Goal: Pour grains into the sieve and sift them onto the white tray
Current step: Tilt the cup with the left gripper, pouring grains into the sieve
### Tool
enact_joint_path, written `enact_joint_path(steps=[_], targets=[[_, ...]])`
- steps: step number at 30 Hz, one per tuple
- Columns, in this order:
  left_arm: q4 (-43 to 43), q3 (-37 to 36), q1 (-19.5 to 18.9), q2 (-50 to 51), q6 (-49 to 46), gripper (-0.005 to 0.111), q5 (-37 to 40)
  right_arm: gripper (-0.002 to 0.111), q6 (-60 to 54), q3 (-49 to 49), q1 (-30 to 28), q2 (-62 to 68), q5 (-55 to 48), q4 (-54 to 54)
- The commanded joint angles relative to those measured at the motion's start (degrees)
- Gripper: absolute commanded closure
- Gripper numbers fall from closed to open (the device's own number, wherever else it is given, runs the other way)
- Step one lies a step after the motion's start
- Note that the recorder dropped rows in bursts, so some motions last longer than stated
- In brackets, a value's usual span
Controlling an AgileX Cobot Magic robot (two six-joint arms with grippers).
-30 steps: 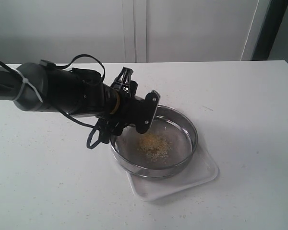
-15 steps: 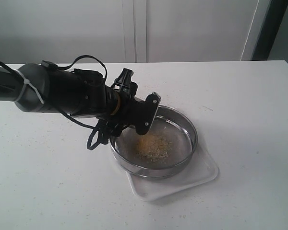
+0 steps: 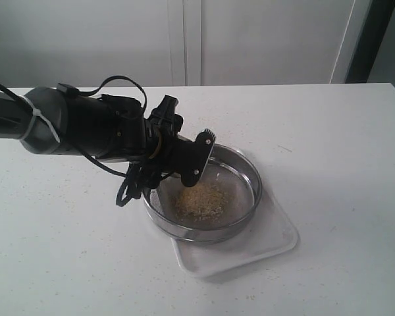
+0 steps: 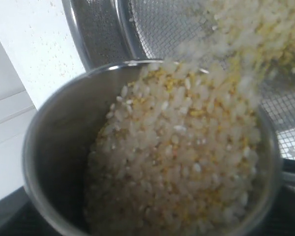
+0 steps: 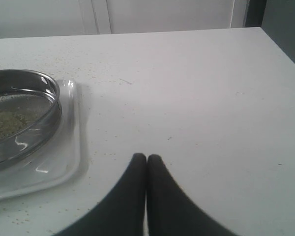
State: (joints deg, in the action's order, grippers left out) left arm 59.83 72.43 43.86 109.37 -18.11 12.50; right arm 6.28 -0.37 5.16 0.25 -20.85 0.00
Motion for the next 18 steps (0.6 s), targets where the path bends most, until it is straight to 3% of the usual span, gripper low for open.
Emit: enact_joint_path(steps=[1, 18], targets=[[0.93, 0.33, 1.48, -0.77, 0.1, 0.107, 0.54, 0.108, 0.01, 0.37, 0.11, -0.25, 0.78, 0.0], [3.97, 0.43, 3.71, -0.77, 0.1, 0.107, 2.05, 0.108, 0.01, 0.37, 0.11, -0.25, 0.78, 0.0]])
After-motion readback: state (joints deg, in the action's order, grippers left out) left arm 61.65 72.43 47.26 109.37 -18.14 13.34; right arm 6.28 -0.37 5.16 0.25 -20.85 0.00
